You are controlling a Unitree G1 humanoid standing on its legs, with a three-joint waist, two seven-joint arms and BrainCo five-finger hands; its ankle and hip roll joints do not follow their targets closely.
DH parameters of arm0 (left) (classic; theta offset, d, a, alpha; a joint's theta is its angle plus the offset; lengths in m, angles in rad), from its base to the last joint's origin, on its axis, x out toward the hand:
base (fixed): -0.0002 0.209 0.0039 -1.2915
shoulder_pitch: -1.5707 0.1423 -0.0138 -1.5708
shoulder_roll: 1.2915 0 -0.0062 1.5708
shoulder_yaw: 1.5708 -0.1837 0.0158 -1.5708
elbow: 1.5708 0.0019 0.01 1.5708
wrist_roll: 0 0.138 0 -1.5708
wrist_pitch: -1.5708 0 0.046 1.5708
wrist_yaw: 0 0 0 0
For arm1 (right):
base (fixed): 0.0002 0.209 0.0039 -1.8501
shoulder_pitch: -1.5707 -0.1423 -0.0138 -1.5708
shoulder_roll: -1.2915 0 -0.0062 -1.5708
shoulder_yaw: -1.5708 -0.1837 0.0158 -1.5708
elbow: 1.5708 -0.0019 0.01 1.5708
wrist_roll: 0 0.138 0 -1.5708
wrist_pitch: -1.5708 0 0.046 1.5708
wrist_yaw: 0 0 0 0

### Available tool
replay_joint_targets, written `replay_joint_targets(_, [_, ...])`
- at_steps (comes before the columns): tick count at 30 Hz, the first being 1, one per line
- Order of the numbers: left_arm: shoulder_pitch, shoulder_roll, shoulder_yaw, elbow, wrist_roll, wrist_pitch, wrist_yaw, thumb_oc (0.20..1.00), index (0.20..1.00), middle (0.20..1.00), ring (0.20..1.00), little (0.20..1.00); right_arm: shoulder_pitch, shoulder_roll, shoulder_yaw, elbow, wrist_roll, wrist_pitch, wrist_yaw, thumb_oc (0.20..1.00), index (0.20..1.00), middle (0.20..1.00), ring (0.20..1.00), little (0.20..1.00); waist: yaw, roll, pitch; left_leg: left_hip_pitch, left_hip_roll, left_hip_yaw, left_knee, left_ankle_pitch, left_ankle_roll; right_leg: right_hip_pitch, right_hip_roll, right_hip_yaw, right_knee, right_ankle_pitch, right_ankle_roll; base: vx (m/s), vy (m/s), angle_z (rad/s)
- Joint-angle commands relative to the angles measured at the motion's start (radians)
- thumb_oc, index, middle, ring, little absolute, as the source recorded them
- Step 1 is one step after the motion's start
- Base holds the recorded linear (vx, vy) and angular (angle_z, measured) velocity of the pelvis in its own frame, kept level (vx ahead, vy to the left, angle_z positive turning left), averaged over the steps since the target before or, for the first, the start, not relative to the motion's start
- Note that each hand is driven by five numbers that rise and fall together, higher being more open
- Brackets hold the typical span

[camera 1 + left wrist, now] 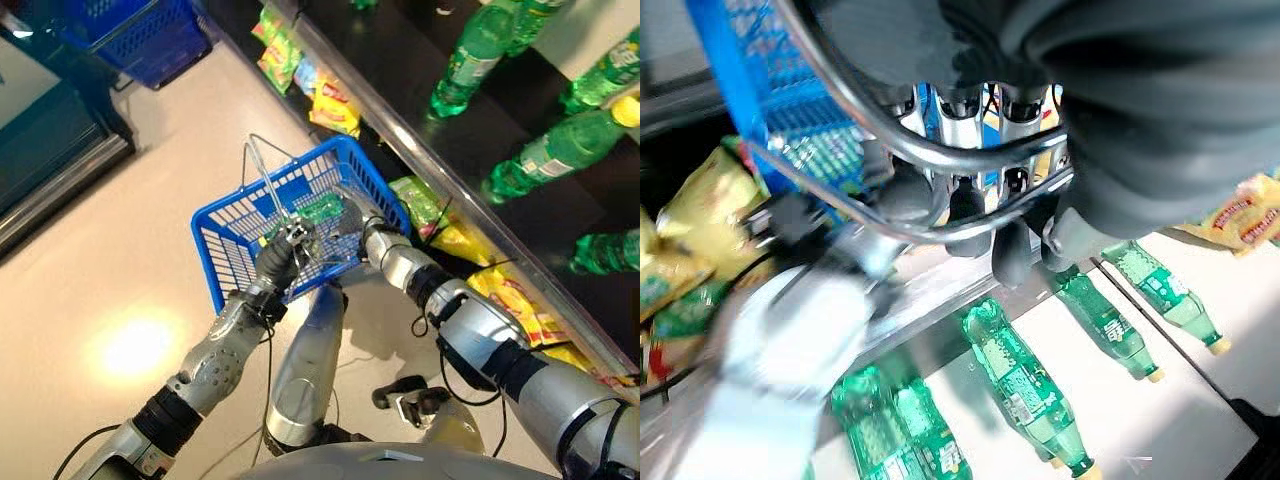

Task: Pick up the snacks into the basket

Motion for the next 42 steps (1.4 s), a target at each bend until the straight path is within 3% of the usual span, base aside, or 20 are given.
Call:
replay_joint_targets(1, [0.039, -0.056, 0.109, -0.15, 0.117, -0.15, -0.03, 0.2, 0.2, 0.2, 0.2, 0.2, 0.146, 0.006, -0.034, -0.211, 0.171, -0.117, -0.016, 1.0, 1.0, 1.0, 1.0, 1.0, -0.012, 0.0, -0.062, -0.005, -0.022, 0.064, 0.057, -0.069, 0.078, -0.062, 0.025, -0.005, -0.018, 0.16, 0.004, 0.05, 0.108, -0.39])
replay_joint_targets(2, [0.093, -0.061, 0.168, -0.112, 0.12, -0.167, -0.018, 0.2, 0.2, 0.2, 0.2, 0.2, 0.293, -0.053, -0.023, -0.375, 0.223, -0.149, 0.028, 1.0, 1.0, 1.0, 1.0, 1.0, -0.043, -0.019, -0.075, 0.03, -0.013, 0.078, 0.04, -0.071, 0.076, -0.041, 0.029, 0.006, -0.04, 0.172, 0.007, 0.05, 0.067, -0.39])
replay_joint_targets(6, [0.149, -0.084, 0.238, -0.034, 0.133, -0.181, -0.018, 0.2, 0.2, 0.2, 0.2, 0.2, 0.446, -0.129, -0.038, -0.487, 0.308, -0.192, 0.111, 1.0, 1.0, 1.0, 1.0, 1.0, -0.085, -0.044, -0.087, 0.086, -0.007, 0.093, 0.014, -0.07, 0.075, 0.002, 0.032, 0.019, -0.078, 0.188, 0.011, 0.06, 0.067, -0.43])
replay_joint_targets(10, [0.179, -0.121, 0.298, 0.066, 0.155, -0.186, -0.03, 0.2, 0.2, 0.2, 0.2, 0.2, 0.578, -0.21, -0.044, -0.529, 0.332, -0.21, 0.2, 1.0, 1.0, 1.0, 1.0, 1.0, -0.129, -0.065, -0.119, 0.179, 0.0, 0.121, -0.06, -0.054, 0.07, 0.074, 0.053, 0.035, -0.171, 0.228, 0.023, 0.08, 0.051, -0.3])
replay_joint_targets(17, [0.189, -0.196, 0.406, 0.242, 0.248, -0.187, -0.024, 0.2, 0.2, 0.2, 0.2, 0.2, 0.714, -0.245, -0.132, -0.524, 0.336, -0.216, 0.247, 1.0, 1.0, 1.0, 1.0, 1.0, -0.197, -0.093, -0.193, 0.321, 0.01, 0.173, -0.213, -0.015, 0.061, 0.171, 0.084, 0.056, -0.32, 0.283, 0.045, 0.08, 0.029, -0.31])
replay_joint_targets(22, [0.19, -0.251, 0.457, 0.363, 0.288, -0.189, -0.017, 0.2, 0.2, 0.2, 0.2, 0.2, 0.752, -0.251, -0.156, -0.508, 0.322, -0.214, 0.271, 1.0, 1.0, 1.0, 1.0, 1.0, -0.225, -0.093, -0.245, 0.381, 0.01, 0.21, -0.298, 0.025, 0.069, 0.204, 0.095, 0.065, -0.411, 0.339, 0.039, 0.03, 0.045, -0.22])
replay_joint_targets(28, [0.183, -0.283, 0.502, 0.48, 0.325, -0.187, -0.013, 0.2, 0.2, 0.2, 0.2, 0.2, 0.793, -0.274, -0.161, -0.494, 0.314, -0.21, 0.312, 1.0, 1.0, 1.0, 1.0, 1.0, -0.247, -0.099, -0.289, 0.439, -0.005, 0.233, -0.369, 0.037, 0.066, 0.246, 0.109, 0.09, -0.508, 0.394, 0.052, 0.08, 0.05, -0.19])
replay_joint_targets(29, [0.176, -0.307, 0.526, 0.572, 0.361, -0.192, -0.002, 0.2, 0.2, 0.2, 0.2, 0.2, 0.814, -0.282, -0.171, -0.456, 0.291, -0.208, 0.322, 1.0, 1.0, 1.0, 1.0, 1.0, -0.27, -0.096, -0.322, 0.492, -0.029, 0.264, -0.44, 0.048, 0.068, 0.266, 0.108, 0.114, -0.566, 0.443, 0.066, 0.08, 0.113, -0.2])
replay_joint_targets(31, [0.173, -0.31, 0.536, 0.619, 0.405, -0.194, 0.007, 0.2, 0.2, 0.2, 0.2, 0.2, 0.82, -0.286, -0.178, -0.433, 0.275, -0.205, 0.32, 1.0, 1.0, 1.0, 1.0, 1.0, -0.281, -0.094, -0.335, 0.517, -0.045, 0.28, -0.473, 0.052, 0.072, 0.27, 0.101, 0.128, -0.584, 0.468, 0.074, 0.1, 0.161, -0.27])
replay_joint_targets(32, [0.171, -0.319, 0.559, 0.671, 0.441, -0.2, 0.026, 0.2, 0.2, 0.2, 0.2, 0.2, 0.831, -0.285, -0.191, -0.414, 0.275, -0.2, 0.323, 1.0, 1.0, 1.0, 1.0, 1.0, -0.296, -0.092, -0.348, 0.559, -0.067, 0.303, -0.523, 0.058, 0.08, 0.267, 0.092, 0.164, -0.591, 0.517, 0.083, 0.09, 0.146, -0.35])
replay_joint_targets(35, [0.159, -0.319, 0.58, 0.726, 0.479, -0.206, 0.051, 0.2, 0.2, 0.2, 0.2, 0.2, 0.833, -0.277, -0.204, -0.376, 0.281, -0.195, 0.317, 1.0, 1.0, 1.0, 1.0, 1.0, -0.315, -0.077, -0.347, 0.593, -0.073, 0.323, -0.564, 0.075, 0.091, 0.242, 0.098, 0.218, -0.553, 0.528, 0.078, 0.03, 0.105, -0.78])
replay_joint_targets(36, [0.154, -0.313, 0.587, 0.739, 0.503, -0.207, 0.056, 0.2, 0.2, 0.2, 0.2, 0.2, 0.829, -0.27, -0.209, -0.348, 0.284, -0.197, 0.311, 1.0, 1.0, 1.0, 1.0, 1.0, -0.32, -0.071, -0.34, 0.603, -0.068, 0.327, -0.577, 0.083, 0.095, 0.221, 0.117, 0.254, -0.515, 0.503, 0.064, -0.02, 0.083, -0.67])
replay_joint_targets(38, [0.142, -0.306, 0.6, 0.794, 0.503, -0.215, 0.065, 0.2, 0.2, 0.2, 0.2, 0.2, 0.834, -0.268, -0.209, -0.337, 0.304, -0.197, 0.321, 1.0, 1.0, 1.0, 1.0, 1.0, -0.35, -0.064, -0.335, 0.61, -0.066, 0.322, -0.601, 0.106, 0.099, 0.178, 0.251, 0.377, -0.483, 0.429, 0.028, -0.01, 0.041, -0.51])
replay_joint_targets(40, [0.135, -0.303, 0.606, 0.826, 0.496, -0.216, 0.063, 0.2, 0.2, 0.2, 0.2, 0.2, 0.847, -0.263, -0.211, -0.314, 0.343, -0.2, 0.329, 1.0, 1.0, 1.0, 1.0, 1.0, -0.368, -0.067, -0.338, 0.6, -0.074, 0.318, -0.612, 0.124, 0.099, 0.165, 0.389, 0.471, -0.54, 0.356, -0.013, 0.03, -0.014, -0.13])
replay_joint_targets(42, [0.137, -0.304, 0.612, 0.838, 0.511, -0.21, 0.061, 0.2, 0.2, 0.2, 0.2, 0.2, 0.871, -0.248, -0.223, -0.32, 0.381, -0.196, 0.334, 1.0, 1.0, 1.0, 1.0, 1.0, -0.368, -0.079, -0.353, 0.601, -0.089, 0.325, -0.608, 0.115, 0.097, 0.184, 0.409, 0.481, -0.614, 0.355, -0.04, 0.04, -0.029, 0.09])
